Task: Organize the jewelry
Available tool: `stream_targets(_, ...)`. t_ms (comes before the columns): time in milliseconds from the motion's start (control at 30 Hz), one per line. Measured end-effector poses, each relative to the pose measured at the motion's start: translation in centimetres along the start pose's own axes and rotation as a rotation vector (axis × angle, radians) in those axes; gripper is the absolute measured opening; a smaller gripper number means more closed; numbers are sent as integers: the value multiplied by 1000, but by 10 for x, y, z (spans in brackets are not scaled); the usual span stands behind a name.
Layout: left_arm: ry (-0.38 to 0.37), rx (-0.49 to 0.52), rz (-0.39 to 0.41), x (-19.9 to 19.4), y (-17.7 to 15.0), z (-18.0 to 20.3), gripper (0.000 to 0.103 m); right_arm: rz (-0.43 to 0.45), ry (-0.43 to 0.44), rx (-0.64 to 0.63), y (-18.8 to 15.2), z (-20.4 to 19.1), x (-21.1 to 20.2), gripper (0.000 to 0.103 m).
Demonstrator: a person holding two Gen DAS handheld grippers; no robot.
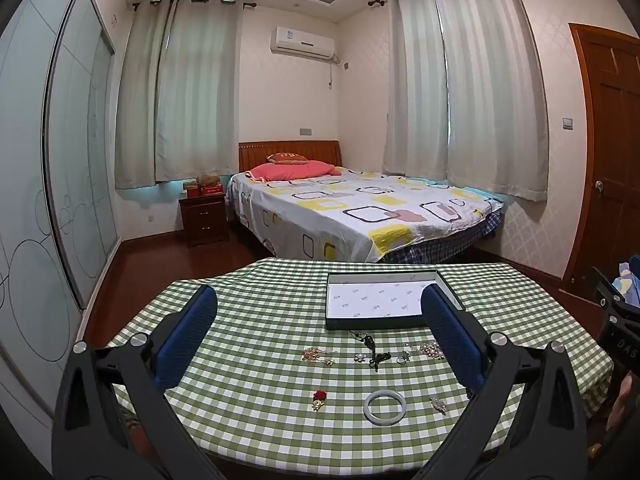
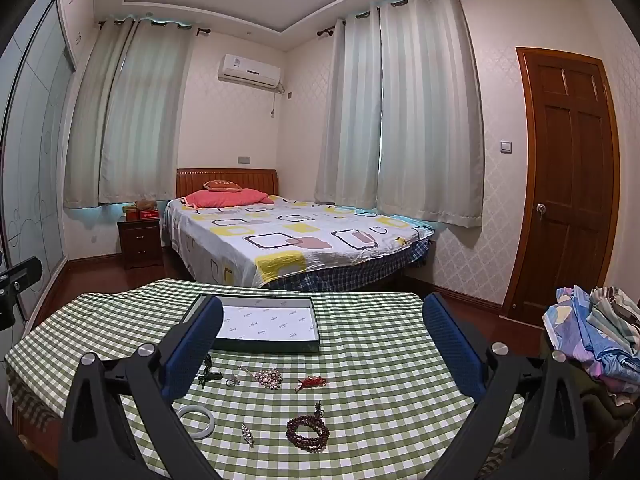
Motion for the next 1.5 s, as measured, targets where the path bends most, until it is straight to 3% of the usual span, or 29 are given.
stream_targets(1500, -5, 5, -7, -1, -2, 4, 99, 2, -2, -3, 0, 0, -1, 97)
Point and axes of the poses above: each gripper's, at about its wrist camera, not at the fingertips, and x roughly the way its jaws point, z to its right, y to its top, the point moved 2 cm from there along x, roughly the way its jaws point, and after that the axes turned 13 degrees about -y, right-handed, at the moved point
